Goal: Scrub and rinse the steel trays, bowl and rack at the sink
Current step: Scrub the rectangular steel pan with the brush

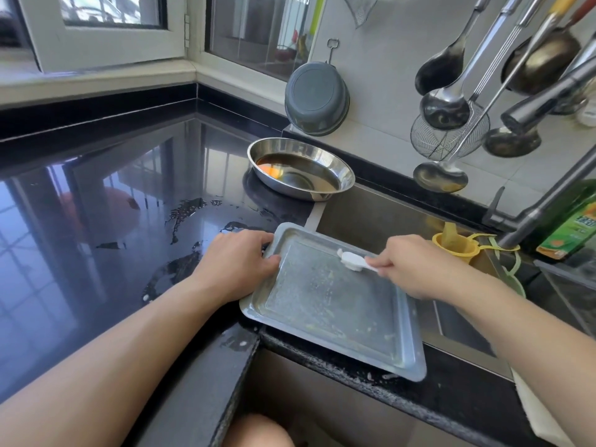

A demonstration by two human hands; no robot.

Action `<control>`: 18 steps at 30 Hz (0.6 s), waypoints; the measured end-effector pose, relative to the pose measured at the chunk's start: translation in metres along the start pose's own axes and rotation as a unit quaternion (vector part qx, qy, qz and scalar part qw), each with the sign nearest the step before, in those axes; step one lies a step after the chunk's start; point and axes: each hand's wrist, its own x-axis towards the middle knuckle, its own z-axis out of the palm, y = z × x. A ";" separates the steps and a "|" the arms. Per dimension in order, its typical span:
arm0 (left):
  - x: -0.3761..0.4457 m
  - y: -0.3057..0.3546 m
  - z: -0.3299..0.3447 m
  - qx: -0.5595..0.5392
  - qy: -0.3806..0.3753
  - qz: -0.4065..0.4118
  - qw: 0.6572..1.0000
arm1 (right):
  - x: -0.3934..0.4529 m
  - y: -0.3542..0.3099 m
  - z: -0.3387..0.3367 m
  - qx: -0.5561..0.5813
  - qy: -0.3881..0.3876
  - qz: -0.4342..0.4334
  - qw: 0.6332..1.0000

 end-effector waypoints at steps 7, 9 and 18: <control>-0.002 0.001 -0.001 0.011 0.002 0.012 1.000 | 0.023 -0.071 0.005 0.066 0.019 -0.066 0.995; -0.002 0.001 -0.001 0.015 0.005 0.012 1.000 | 0.023 -0.075 0.004 0.066 0.019 -0.073 0.995; -0.003 0.002 0.000 0.009 0.009 -0.004 1.000 | -0.004 -0.001 0.007 0.020 0.002 -0.008 1.000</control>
